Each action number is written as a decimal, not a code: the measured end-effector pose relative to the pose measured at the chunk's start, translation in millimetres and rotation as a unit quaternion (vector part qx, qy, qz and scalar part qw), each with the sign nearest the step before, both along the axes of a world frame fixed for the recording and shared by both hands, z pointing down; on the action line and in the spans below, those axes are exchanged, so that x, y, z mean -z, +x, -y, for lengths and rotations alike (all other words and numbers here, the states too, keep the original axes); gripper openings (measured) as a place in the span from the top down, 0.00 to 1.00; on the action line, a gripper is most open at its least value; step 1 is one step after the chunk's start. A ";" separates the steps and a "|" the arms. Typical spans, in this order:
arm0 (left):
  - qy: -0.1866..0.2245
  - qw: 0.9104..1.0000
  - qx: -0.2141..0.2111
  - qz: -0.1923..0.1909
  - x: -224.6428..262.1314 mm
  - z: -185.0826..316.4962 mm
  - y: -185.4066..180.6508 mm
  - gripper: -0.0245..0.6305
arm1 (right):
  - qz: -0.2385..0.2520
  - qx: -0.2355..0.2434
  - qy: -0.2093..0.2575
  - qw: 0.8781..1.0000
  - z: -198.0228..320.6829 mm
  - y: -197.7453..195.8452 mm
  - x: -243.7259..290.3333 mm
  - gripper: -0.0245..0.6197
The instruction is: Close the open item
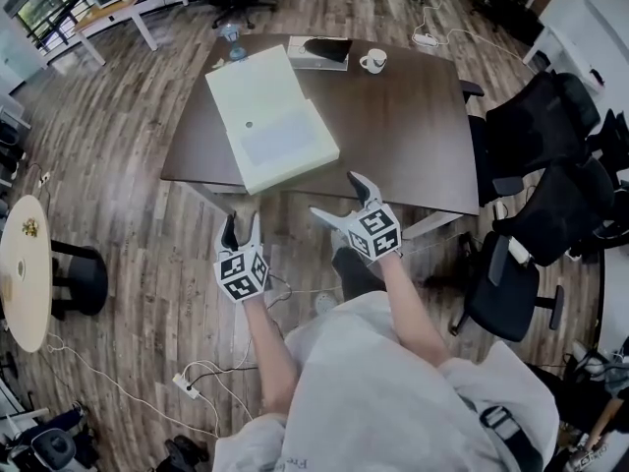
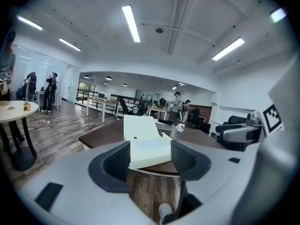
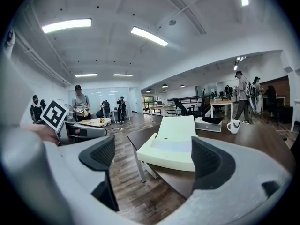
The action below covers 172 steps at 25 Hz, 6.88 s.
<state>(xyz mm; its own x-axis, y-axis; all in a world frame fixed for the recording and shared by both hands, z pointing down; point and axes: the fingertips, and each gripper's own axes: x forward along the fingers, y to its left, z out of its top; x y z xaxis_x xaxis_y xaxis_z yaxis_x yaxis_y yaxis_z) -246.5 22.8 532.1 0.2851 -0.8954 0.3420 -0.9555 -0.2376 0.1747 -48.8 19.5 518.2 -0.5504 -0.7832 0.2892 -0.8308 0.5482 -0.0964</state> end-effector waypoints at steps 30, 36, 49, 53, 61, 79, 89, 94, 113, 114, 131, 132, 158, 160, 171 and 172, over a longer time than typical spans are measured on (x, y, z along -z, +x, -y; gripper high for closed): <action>-0.005 0.999 0.046 0.010 12.1 209.3 -35.0 0.49 | -0.032 0.092 -0.009 0.995 244.4 -47.1 -5.1 0.17; -0.005 0.998 0.055 0.008 12.6 255.9 -34.0 0.49 | -0.007 0.083 -0.010 0.996 300.9 -38.6 0.5 0.18; -0.046 0.997 0.062 -0.008 -20.0 307.6 -17.0 0.49 | 0.067 0.011 -0.032 0.997 397.1 37.4 0.6 0.20; -0.066 0.995 0.074 -0.010 -39.5 309.9 -15.9 0.49 | 0.075 0.010 -0.060 0.995 412.1 48.7 -25.0 0.21; -0.106 0.989 0.100 -0.006 -78.8 310.1 -17.0 0.49 | 0.108 0.054 -0.097 0.988 442.4 44.4 -66.2 0.26; -0.218 0.966 0.128 -0.061 -181.8 266.5 -7.8 0.50 | 0.163 0.037 -0.153 0.974 511.6 47.0 -153.3 0.34; -0.261 0.962 0.081 -0.015 -203.7 262.8 1.0 0.50 | 0.117 0.073 -0.156 0.978 570.9 28.5 -159.5 0.34; -0.279 0.957 0.083 -0.014 -215.7 256.2 3.4 0.50 | 0.101 0.090 -0.197 0.971 591.8 15.0 -181.0 0.29; -0.273 0.959 0.074 -0.021 -216.6 256.8 2.6 0.50 | 0.114 0.122 -0.249 0.954 574.9 -8.0 -190.1 0.36; -0.273 0.959 0.074 -0.020 -216.5 256.6 2.2 0.50 | 0.115 0.126 -0.247 0.954 572.6 -7.4 -187.0 0.37; -0.269 0.960 0.074 -0.017 -215.9 256.5 1.8 0.50 | 0.125 0.241 -0.179 0.946 529.2 -3.1 -121.8 0.51; -0.268 0.960 0.074 -0.016 -215.8 256.6 1.1 0.50 | 0.132 0.247 -0.173 0.944 527.9 -3.4 -115.4 0.51; -0.271 0.960 0.068 -0.023 -216.1 272.9 -9.3 0.50 | -0.018 0.336 -0.076 0.938 465.1 23.6 -92.7 0.90; -0.270 0.961 0.064 -0.018 -215.4 274.0 -8.6 0.50 | -0.046 0.346 -0.063 0.935 458.4 25.9 -92.3 0.91; -0.279 0.959 0.040 0.000 -219.3 279.6 -16.8 0.50 | -0.068 0.376 -0.040 0.923 413.1 34.7 -89.9 0.91; -0.281 0.959 0.040 0.002 -219.8 280.2 -17.6 0.49 | -0.067 0.380 -0.040 0.922 408.3 33.9 -90.1 0.90</action>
